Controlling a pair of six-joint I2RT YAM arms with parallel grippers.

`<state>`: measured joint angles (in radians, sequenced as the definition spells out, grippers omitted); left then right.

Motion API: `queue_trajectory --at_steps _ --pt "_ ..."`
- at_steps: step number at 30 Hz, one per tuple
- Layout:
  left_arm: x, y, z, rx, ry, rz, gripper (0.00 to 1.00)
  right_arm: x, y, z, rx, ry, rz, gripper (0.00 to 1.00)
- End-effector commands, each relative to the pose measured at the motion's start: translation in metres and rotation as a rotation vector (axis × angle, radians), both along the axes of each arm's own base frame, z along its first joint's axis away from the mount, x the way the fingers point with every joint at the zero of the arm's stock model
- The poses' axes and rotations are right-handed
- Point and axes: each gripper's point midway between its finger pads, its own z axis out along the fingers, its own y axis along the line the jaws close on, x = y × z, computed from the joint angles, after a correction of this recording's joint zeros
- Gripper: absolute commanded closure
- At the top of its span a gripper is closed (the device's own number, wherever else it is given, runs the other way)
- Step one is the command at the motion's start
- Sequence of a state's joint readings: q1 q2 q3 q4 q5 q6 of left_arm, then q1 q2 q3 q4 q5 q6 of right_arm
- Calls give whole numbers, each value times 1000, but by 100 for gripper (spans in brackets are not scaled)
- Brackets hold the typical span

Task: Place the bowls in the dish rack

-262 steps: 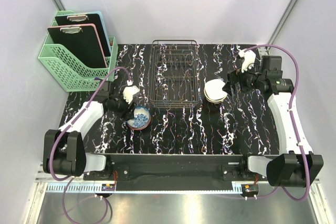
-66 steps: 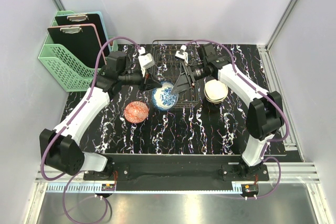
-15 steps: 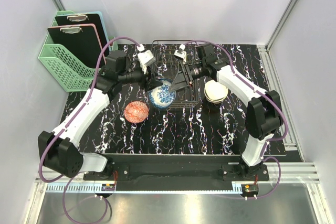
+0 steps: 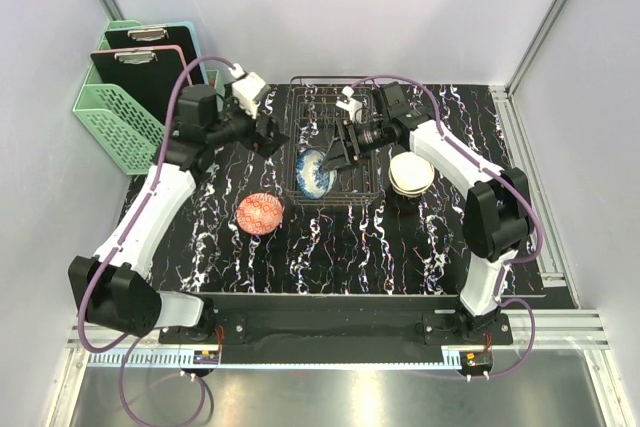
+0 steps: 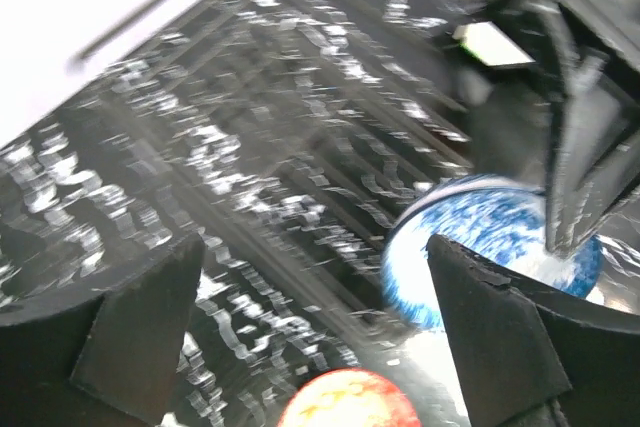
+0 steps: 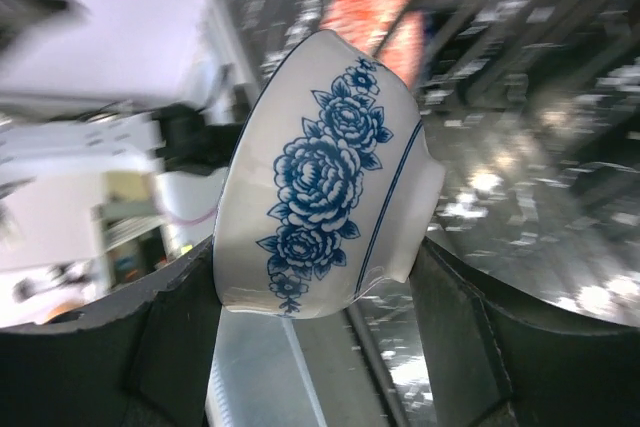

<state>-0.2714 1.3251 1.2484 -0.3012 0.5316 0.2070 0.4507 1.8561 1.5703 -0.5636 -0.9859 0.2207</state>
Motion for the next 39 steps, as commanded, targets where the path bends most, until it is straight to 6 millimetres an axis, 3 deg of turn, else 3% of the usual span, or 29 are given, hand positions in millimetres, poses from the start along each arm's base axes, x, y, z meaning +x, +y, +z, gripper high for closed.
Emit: queue_trajectory --at_steps 1,10,16,17,23,28,39 --pt "17 35 16 -17 -20 122 1 37 -11 14 -126 -209 -102 100" --pt "5 78 -15 30 35 220 1 101 -43 37 -369 -481 -304 100" --pt "-7 94 -40 73 74 240 1 153 -76 31 -603 -623 -446 100" --pt "-9 95 -45 81 80 238 1 162 -83 23 -669 -635 -478 100" --pt "-18 108 -71 116 133 269 1 201 -98 25 -807 -727 -582 100" --pt "-24 116 -83 118 152 286 1 216 -98 27 -851 -771 -620 100" --pt "-33 126 -91 114 158 304 1 233 -87 1 -927 -825 -606 100"
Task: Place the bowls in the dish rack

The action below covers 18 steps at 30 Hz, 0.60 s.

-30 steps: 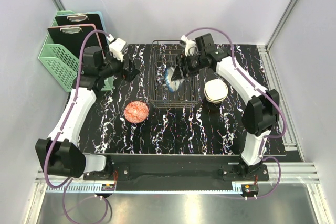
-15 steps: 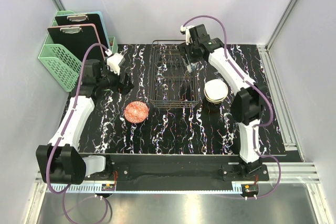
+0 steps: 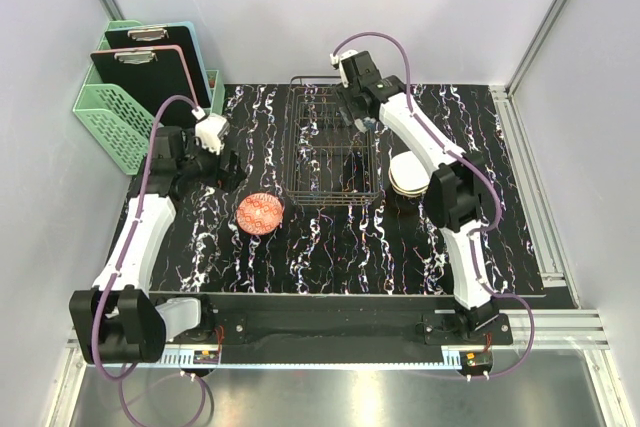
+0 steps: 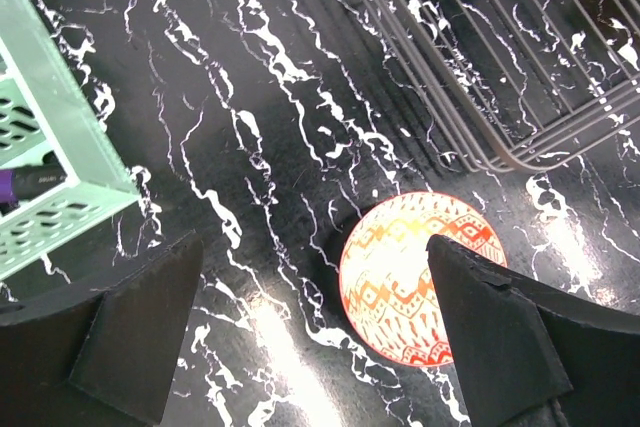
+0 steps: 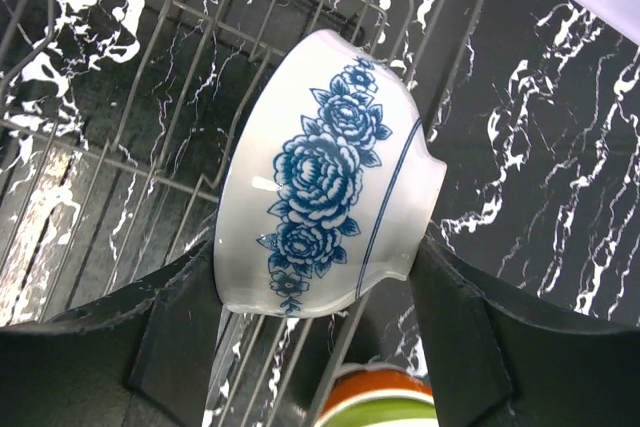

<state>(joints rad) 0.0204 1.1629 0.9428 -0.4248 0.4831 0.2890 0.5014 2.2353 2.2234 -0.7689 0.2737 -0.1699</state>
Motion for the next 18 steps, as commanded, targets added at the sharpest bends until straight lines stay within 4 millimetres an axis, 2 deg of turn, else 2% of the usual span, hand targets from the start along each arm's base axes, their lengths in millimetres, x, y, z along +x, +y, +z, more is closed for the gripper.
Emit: queue_trajectory --at_steps 1,8,18 --pt "-1 4 7 6 -52 2 1 22 11 26 -1 -126 -12 100" --pt "-4 7 1 6 -46 5 1 21 30 7 -41 -121 8 100" --pt "-11 9 -10 -4 -30 0 1 25 35 -17 -95 -112 5 100"
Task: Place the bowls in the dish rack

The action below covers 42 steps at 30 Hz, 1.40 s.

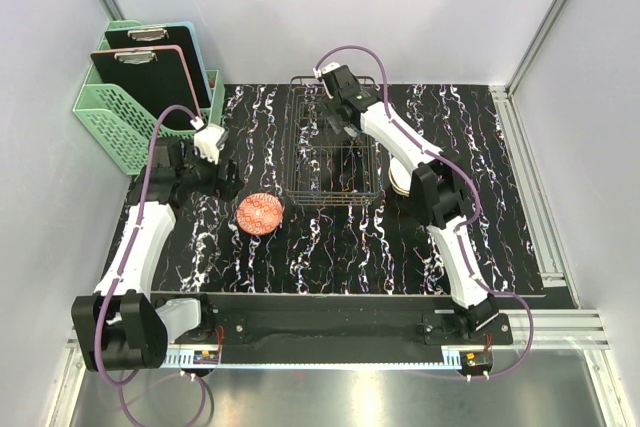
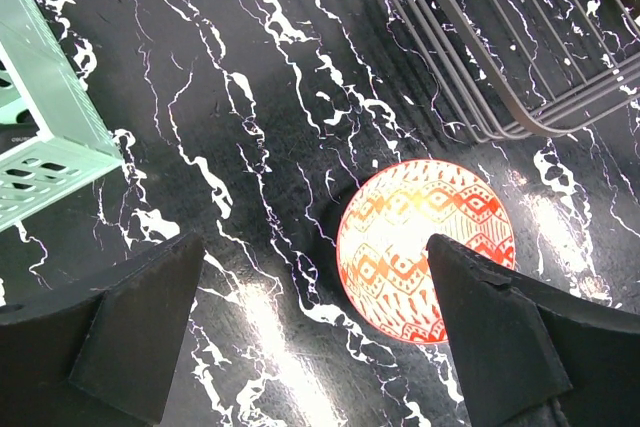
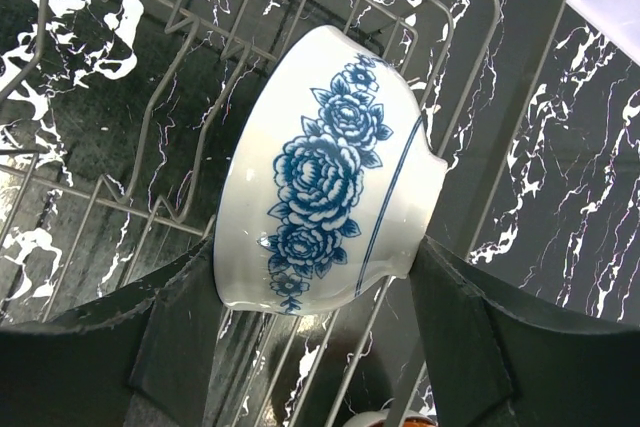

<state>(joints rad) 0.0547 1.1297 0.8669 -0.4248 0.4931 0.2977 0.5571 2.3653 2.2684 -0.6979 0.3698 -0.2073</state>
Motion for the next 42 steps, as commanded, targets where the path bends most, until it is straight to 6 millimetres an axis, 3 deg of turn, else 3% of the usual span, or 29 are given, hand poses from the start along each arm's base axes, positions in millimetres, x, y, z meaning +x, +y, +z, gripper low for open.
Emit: queue_trajectory --at_steps 1,6,10,13,14,16,17,26,27,33,42 --pt "3 -2 11 -4 -69 -26 1 10 11 23 -3 -87 -2 100" --pt "1 -1 8 -8 -65 -28 1 10 14 13 -17 -77 0 100" --pt "0 0 6 -4 -63 -28 1 9 18 11 -17 -75 8 93" --pt "-1 -1 6 -10 -61 -34 1 8 20 11 -20 -75 17 77" --pt "-1 -1 5 -11 -58 -33 1 8 21 12 -19 -76 17 60" --pt "-1 -2 4 -15 -57 -36 1 6 22 12 -23 -75 23 49" --pt "-2 -2 3 -17 -54 -37 1 6 22 13 -24 -76 25 38" --pt "-3 -1 1 -20 -52 -36 1 2 22 12 -37 -66 38 11" --pt "-4 -2 1 -21 -50 -37 1 1 23 12 -35 -64 41 4" --pt "-4 -2 1 -22 -51 -40 1 -1 24 22 -21 -72 46 1" --pt "-1 3 -15 1 -12 -36 1 -17 23 91 62 -140 81 0"
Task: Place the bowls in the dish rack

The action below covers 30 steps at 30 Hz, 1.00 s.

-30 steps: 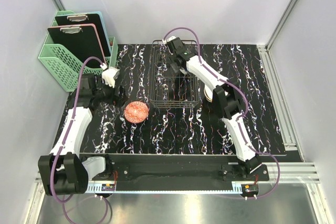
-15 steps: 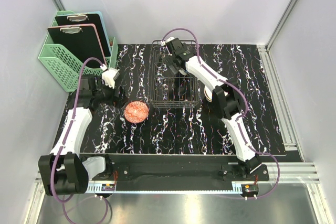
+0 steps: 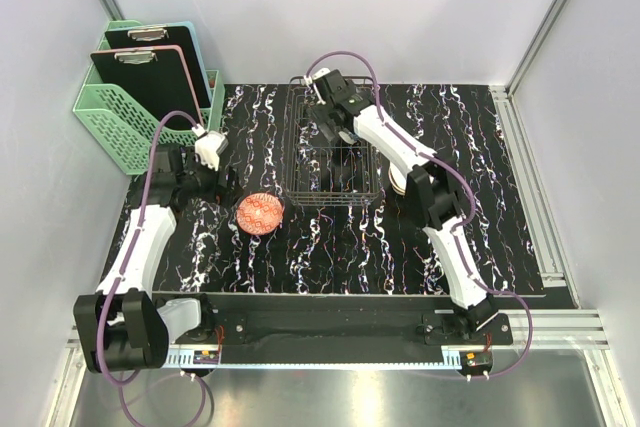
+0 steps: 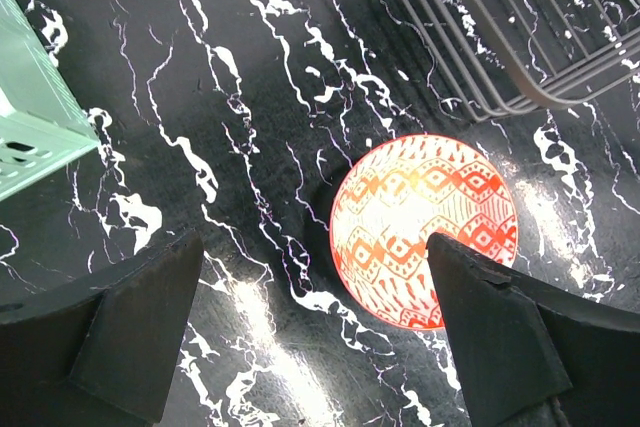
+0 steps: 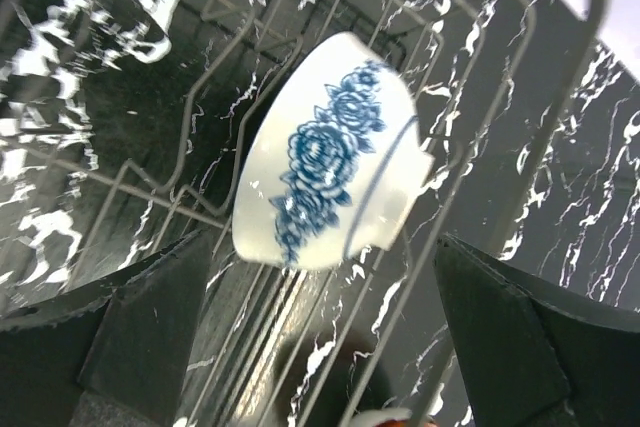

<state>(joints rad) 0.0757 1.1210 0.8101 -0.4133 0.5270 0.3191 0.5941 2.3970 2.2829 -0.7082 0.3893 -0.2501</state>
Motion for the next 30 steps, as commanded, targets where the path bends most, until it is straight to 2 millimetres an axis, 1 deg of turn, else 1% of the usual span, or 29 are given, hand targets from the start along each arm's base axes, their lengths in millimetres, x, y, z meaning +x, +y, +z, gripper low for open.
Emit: queue_trajectory --at_steps 1,2,3,4,6,7,9,10,12,13,14,15,16,17,18,19,20,21,22,23,24,25,27,28,30 --pt "10 3 0 21 -39 -17 1 -10 5 107 120 -153 33 0" --pt "10 4 -3 27 -33 -15 1 -13 4 112 120 -160 39 0" --pt "10 5 -8 31 -22 -14 1 -16 1 125 130 -176 41 0" --pt "10 7 -11 46 -15 -11 1 -18 -1 127 122 -176 45 0" --pt "11 10 -20 60 5 -10 1 -23 -3 136 125 -184 58 0" --pt "11 12 -24 75 14 -6 1 -27 -6 148 130 -200 62 0" --pt "10 15 -35 88 47 -3 1 -32 -10 158 134 -210 67 0" --pt "10 17 -39 99 62 0 1 -38 -14 167 138 -220 72 0" --pt "9 18 -47 104 88 1 1 -44 -16 174 156 -222 82 0" --pt "9 19 -49 109 94 2 1 -51 -19 178 162 -217 88 0" --pt "8 19 -52 112 102 -1 1 -54 -21 178 171 -212 95 1" --pt "6 19 -58 110 119 -4 1 -62 -21 188 200 -213 119 0" --pt "5 18 -60 111 127 -10 1 -67 -23 180 202 -185 126 0" --pt "5 18 -62 110 137 -13 1 -69 -27 180 216 -176 132 0" --pt "4 18 -67 109 151 -19 1 -79 -27 185 249 -159 162 0" --pt "4 18 -68 113 156 -23 1 -84 -29 178 262 -129 170 0" --pt "3 18 -71 112 166 -23 1 -88 -31 177 276 -114 177 0" --pt "3 18 -74 112 177 -29 1 -94 -34 183 305 -108 195 0" --pt "3 17 -75 111 183 -34 1 -98 -37 174 311 -80 199 0" --pt "3 17 -76 107 186 -35 1 -102 -40 173 318 -71 204 0" --pt "3 16 -79 104 195 -40 1 -105 -46 177 330 -74 205 0" --pt "3 15 -79 101 198 -43 1 -107 -49 171 328 -60 199 0" --pt "5 14 -82 96 209 -48 1 -111 -56 173 326 -63 194 0" --pt "5 13 -83 93 216 -47 1 -112 -60 169 321 -54 185 0" --pt "7 11 -85 94 223 -54 1 -118 -59 170 336 -47 210 0"
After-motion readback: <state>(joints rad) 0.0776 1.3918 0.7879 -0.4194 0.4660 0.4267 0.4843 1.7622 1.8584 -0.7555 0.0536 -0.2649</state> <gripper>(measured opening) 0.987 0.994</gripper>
